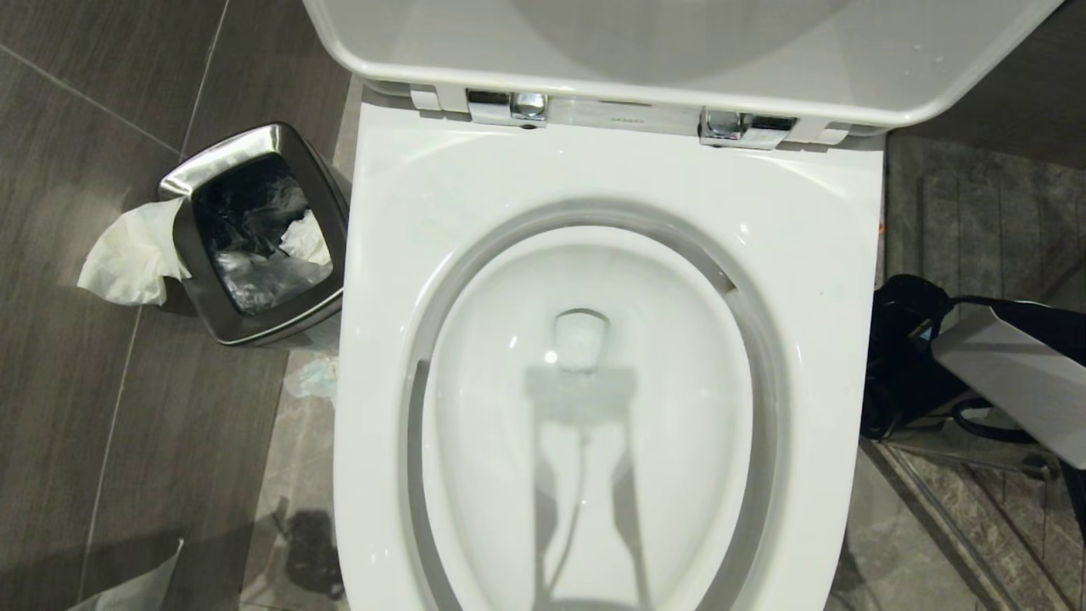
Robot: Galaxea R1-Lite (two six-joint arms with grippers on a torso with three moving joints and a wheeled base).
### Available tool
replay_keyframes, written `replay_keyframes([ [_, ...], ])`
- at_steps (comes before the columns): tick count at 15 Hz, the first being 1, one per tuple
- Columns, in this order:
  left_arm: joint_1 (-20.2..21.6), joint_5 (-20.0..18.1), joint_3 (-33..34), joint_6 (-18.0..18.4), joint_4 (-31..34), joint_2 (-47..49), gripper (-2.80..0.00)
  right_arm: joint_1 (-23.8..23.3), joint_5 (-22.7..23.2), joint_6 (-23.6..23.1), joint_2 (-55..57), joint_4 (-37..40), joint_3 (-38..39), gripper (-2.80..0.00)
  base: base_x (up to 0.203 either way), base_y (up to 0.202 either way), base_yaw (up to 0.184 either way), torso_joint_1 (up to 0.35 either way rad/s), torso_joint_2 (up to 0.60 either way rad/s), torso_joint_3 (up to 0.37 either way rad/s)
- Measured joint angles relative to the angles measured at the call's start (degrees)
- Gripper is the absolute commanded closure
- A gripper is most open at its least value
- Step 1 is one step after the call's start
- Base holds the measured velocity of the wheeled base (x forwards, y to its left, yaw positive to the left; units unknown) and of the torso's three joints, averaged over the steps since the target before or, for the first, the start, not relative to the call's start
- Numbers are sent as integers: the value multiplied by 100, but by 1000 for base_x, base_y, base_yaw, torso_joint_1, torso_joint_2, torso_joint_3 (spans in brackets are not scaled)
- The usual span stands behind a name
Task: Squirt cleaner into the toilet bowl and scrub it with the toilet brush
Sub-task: Pour in the cleaning agent
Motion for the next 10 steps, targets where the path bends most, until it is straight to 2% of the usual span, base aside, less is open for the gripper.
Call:
replay_keyframes([
  [10,2,2,0,5,0,0,0,-5,9,-9,69,0,-22,-280,0,0,0,0,0,0],
])
